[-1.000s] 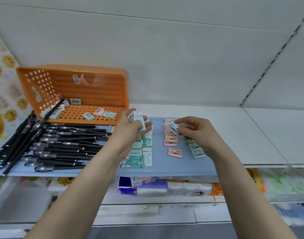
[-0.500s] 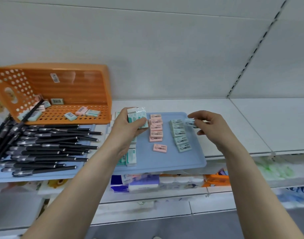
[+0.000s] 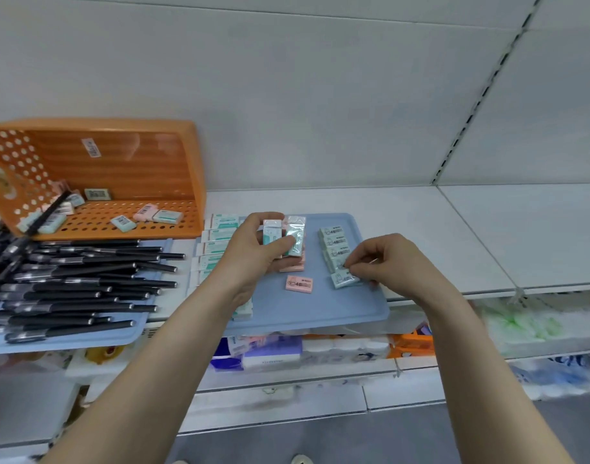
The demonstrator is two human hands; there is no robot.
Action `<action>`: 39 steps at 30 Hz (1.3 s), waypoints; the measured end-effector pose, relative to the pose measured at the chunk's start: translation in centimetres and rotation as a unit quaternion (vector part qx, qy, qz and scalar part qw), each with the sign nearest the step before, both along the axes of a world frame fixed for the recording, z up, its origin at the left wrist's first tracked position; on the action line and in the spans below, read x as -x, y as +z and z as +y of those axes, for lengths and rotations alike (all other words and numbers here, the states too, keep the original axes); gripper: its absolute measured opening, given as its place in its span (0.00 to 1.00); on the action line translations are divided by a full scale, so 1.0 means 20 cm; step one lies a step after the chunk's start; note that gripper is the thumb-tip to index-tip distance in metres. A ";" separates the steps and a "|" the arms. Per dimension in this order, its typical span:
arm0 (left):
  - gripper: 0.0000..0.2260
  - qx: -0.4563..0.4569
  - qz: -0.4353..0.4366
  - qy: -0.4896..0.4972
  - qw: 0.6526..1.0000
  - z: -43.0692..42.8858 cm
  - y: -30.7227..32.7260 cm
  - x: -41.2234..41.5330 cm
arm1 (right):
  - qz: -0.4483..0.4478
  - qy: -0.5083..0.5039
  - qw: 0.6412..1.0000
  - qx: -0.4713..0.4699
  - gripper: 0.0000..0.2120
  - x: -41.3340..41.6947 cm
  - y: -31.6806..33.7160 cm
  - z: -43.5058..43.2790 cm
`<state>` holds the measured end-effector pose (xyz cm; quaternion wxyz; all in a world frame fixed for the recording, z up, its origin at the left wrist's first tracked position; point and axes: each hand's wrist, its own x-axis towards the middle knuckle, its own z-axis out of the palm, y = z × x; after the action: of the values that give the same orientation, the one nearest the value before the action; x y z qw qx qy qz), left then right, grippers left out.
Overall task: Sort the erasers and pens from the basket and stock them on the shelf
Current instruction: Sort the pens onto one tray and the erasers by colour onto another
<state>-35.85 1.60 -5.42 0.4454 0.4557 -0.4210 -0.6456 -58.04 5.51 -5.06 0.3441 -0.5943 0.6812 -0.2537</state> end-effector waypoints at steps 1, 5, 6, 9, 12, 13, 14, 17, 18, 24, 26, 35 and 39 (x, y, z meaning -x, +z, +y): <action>0.15 -0.002 0.001 -0.001 1.000 0.00 0.00 0.00 | 0.017 -0.007 1.000 0.007 0.07 -0.01 -0.01 0.00; 0.17 -0.008 -0.002 -0.010 1.000 0.00 -0.01 0.01 | 0.079 -0.058 0.990 0.105 0.03 -0.05 0.00 -0.01; 0.17 -0.006 -0.006 -0.015 1.000 0.00 -0.01 0.01 | 0.030 -0.074 0.988 0.129 0.01 -0.08 0.01 -0.01; 0.16 0.005 -0.021 -0.031 0.999 0.01 -0.01 0.01 | -0.122 -0.052 0.986 0.106 0.06 -0.20 0.03 -0.05; 0.08 0.039 -0.041 -0.022 0.998 0.00 0.01 -0.03 | -0.174 -0.023 0.980 0.097 0.05 -0.30 0.02 -0.09; 0.03 0.048 -0.036 -0.002 0.998 0.00 0.02 -0.06 | -0.196 -0.027 0.975 0.104 0.04 -0.32 0.02 -0.11; 0.03 0.055 -0.035 0.022 0.998 -0.01 0.03 -0.11 | -0.215 -0.027 0.970 0.110 0.04 -0.34 0.02 -0.12; 0.08 0.081 -0.081 0.086 0.990 -0.04 0.05 -0.31 | -0.192 -0.010 0.975 0.114 0.10 -0.37 0.02 -0.16; 0.08 0.093 -0.106 0.097 0.985 -0.04 0.05 -0.37 | -0.153 0.001 0.981 0.115 0.13 -0.39 0.02 -0.18; 0.06 0.107 -0.165 0.130 0.972 0.00 0.02 -0.58 | 0.005 0.057 0.988 0.142 0.18 -0.54 0.03 -0.41; 0.08 0.087 -0.180 0.126 0.972 0.01 0.00 -0.61 | 0.034 0.040 0.988 0.145 0.15 -0.58 0.03 -0.48; 0.10 0.060 -0.178 0.085 0.979 0.00 -0.02 -0.64 | -0.020 0.013 0.996 0.089 0.12 -0.73 -0.03 -0.58; 0.09 0.055 -0.166 0.072 0.982 -0.01 -0.03 -0.62 | -0.036 0.008 0.997 0.068 0.07 -0.72 -0.03 -0.57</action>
<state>-23.49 1.33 -6.00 0.4386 0.5605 -0.4901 -0.5032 -43.58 -5.90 -5.72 0.3292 -0.6123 0.6447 -0.3179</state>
